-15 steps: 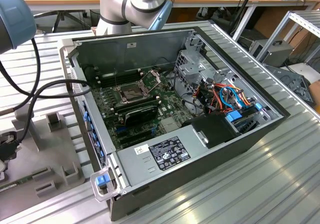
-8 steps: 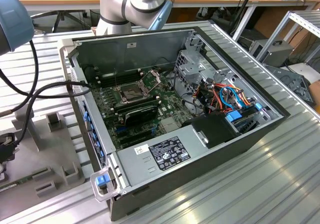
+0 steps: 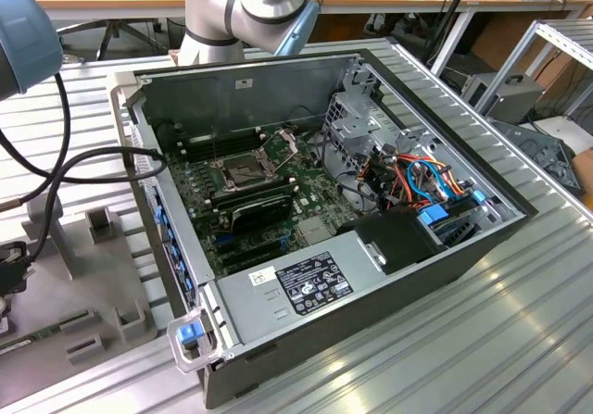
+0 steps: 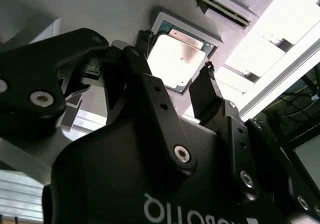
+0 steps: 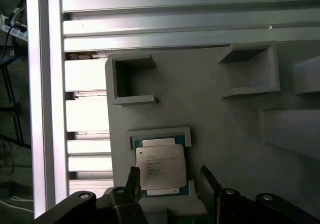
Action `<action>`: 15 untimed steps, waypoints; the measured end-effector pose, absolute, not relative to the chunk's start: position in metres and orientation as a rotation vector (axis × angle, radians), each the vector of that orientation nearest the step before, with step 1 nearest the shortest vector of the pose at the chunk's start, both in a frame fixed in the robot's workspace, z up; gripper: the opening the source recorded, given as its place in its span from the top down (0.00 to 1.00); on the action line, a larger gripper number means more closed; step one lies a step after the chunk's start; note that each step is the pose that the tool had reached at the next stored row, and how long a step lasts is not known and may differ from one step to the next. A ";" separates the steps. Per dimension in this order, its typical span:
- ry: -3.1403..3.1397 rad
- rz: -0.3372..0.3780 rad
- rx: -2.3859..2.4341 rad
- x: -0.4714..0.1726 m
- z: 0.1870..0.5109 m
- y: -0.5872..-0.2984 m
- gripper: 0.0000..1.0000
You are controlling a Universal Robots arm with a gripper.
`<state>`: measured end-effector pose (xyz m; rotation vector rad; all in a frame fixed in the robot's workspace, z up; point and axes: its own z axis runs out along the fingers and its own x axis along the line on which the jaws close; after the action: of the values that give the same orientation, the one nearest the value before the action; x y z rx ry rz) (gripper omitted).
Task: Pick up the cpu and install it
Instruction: 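Pick up the cpu and move it towards the insertion slot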
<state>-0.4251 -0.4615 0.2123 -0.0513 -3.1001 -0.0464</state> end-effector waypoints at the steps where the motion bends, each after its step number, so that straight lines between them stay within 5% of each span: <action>1: -3.100 -0.046 -0.045 -0.425 0.212 -0.461 0.40; 8: -3.100 -0.046 -0.039 -0.425 0.211 -0.461 0.39; 13: -3.100 -0.046 -0.039 -0.425 0.211 -0.461 0.21; 15: -3.100 -0.046 -0.039 -0.425 0.211 -0.461 0.21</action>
<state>-0.4252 -0.4613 0.2112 -0.0394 -3.1002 -0.0462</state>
